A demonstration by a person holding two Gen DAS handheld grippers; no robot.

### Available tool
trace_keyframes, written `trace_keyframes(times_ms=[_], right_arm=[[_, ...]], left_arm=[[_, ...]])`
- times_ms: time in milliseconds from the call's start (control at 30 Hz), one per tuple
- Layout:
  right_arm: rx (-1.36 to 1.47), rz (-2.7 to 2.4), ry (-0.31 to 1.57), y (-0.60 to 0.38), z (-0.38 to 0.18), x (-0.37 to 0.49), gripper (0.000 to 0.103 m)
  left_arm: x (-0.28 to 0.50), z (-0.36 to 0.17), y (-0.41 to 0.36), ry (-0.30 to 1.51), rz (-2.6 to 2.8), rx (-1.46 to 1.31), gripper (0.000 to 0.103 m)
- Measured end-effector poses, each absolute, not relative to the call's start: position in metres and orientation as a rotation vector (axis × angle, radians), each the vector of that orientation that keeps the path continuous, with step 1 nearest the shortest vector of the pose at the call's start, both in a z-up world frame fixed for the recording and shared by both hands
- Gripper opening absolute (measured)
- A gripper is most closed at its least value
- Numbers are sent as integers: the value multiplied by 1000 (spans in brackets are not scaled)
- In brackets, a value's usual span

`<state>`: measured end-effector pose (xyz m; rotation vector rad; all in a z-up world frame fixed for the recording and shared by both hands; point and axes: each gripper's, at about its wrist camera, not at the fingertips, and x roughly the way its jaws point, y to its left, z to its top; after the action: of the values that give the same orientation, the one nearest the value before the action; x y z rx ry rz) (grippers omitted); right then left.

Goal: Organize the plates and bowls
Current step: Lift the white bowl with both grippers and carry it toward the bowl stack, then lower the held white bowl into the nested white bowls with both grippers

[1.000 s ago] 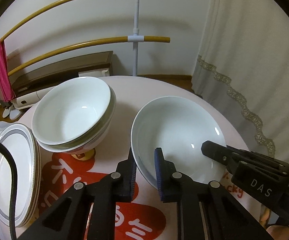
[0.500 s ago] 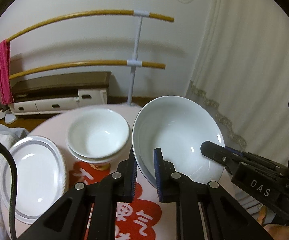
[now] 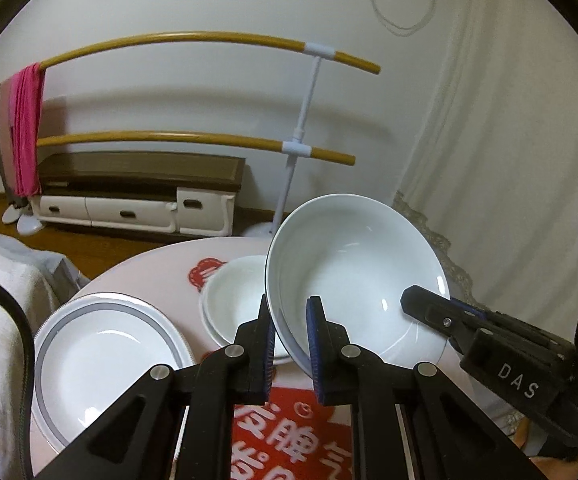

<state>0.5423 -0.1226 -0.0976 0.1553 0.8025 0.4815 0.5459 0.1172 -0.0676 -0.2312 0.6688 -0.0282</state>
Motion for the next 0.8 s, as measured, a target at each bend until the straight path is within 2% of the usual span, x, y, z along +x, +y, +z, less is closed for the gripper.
trace_keyframes(times_ms=[300,800], right_arm=[[149,484,848,-91,-118,572,11],[137,447,917,-85,-155,596,11]], left_arm=[[575,-83,144,724,8,-254,11],[626,-95,133,792,13,-249,11]])
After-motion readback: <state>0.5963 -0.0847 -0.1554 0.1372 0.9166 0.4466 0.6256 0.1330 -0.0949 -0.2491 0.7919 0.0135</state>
